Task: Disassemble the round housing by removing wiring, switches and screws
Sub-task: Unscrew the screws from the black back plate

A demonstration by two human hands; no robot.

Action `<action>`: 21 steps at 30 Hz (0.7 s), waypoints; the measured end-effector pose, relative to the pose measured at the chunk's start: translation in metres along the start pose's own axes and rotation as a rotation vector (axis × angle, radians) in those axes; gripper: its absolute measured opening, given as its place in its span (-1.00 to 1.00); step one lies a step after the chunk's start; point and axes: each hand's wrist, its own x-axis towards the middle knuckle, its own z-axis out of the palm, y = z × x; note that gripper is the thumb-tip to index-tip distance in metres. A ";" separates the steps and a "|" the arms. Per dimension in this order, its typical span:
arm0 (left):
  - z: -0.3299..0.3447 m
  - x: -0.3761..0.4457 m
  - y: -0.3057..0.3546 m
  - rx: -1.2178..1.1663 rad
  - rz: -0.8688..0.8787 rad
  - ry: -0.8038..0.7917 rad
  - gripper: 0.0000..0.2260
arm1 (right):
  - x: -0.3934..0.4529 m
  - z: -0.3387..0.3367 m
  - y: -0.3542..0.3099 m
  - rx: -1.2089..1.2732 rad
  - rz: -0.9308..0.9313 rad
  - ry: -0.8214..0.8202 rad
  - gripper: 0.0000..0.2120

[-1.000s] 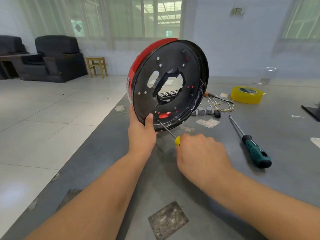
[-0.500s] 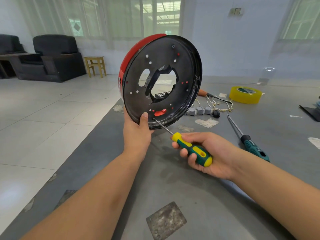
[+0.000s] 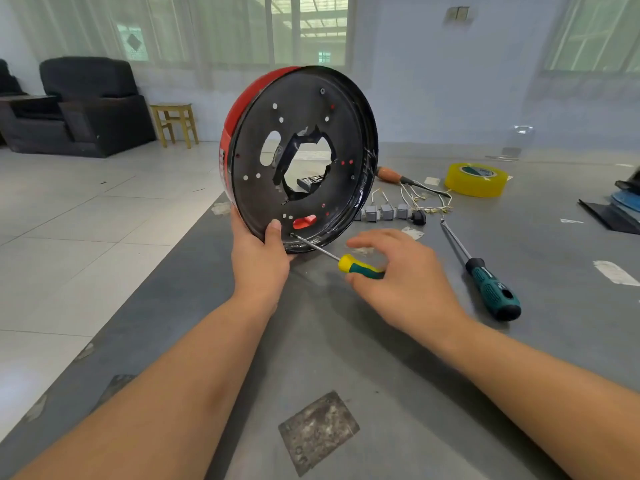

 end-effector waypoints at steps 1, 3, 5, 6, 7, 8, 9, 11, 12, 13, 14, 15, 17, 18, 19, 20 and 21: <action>0.000 0.001 0.000 0.020 0.002 0.007 -0.48 | 0.002 0.000 0.000 0.166 0.106 0.001 -0.69; 0.000 0.002 -0.001 0.068 0.017 0.015 -0.47 | 0.006 -0.001 0.000 0.458 0.264 0.017 -0.77; -0.001 0.002 -0.001 0.073 0.020 0.016 -0.47 | 0.009 -0.001 0.003 0.683 0.337 0.036 -0.74; -0.001 0.002 -0.001 0.067 0.016 0.022 -0.47 | 0.009 -0.001 0.004 0.794 0.353 0.052 -0.75; -0.001 0.002 0.000 0.057 0.010 0.030 -0.48 | 0.009 -0.002 0.004 0.902 0.372 0.074 -0.78; -0.001 0.003 0.000 0.040 0.000 0.040 -0.49 | 0.009 -0.003 0.004 1.013 0.390 0.100 -0.80; -0.001 0.002 0.001 0.015 -0.014 0.049 -0.50 | 0.009 -0.003 0.005 1.104 0.400 0.130 -0.80; -0.001 0.002 0.002 -0.023 -0.046 0.066 -0.51 | 0.008 -0.002 0.004 1.155 0.373 0.170 -0.77; 0.000 0.002 0.003 -0.027 -0.058 0.073 -0.51 | 0.008 -0.001 0.004 1.102 0.336 0.176 -0.76; 0.000 0.002 0.003 -0.029 -0.070 0.078 -0.51 | 0.007 0.000 0.003 1.001 0.292 0.174 -0.75; 0.000 0.002 0.004 -0.031 -0.085 0.081 -0.51 | 0.006 0.000 0.004 0.858 0.244 0.163 -0.71; 0.000 0.002 0.004 -0.035 -0.099 0.082 -0.52 | 0.005 -0.001 0.003 0.696 0.198 0.147 -0.66; 0.000 0.002 0.004 -0.040 -0.122 0.082 -0.57 | 0.004 -0.005 0.006 0.349 0.128 0.151 -0.59; 0.000 0.002 0.005 -0.045 -0.133 0.081 -0.59 | 0.004 -0.007 0.007 0.207 0.095 0.176 -0.60; 0.001 0.002 0.006 -0.053 -0.145 0.083 -0.60 | 0.005 -0.010 0.008 0.125 0.061 0.194 -0.65; 0.001 0.002 0.006 -0.062 -0.157 0.087 -0.60 | 0.006 -0.013 0.007 0.105 0.017 0.195 -0.74; 0.001 0.002 0.007 -0.071 -0.166 0.088 -0.60 | 0.006 -0.015 0.007 0.106 -0.040 0.176 -0.82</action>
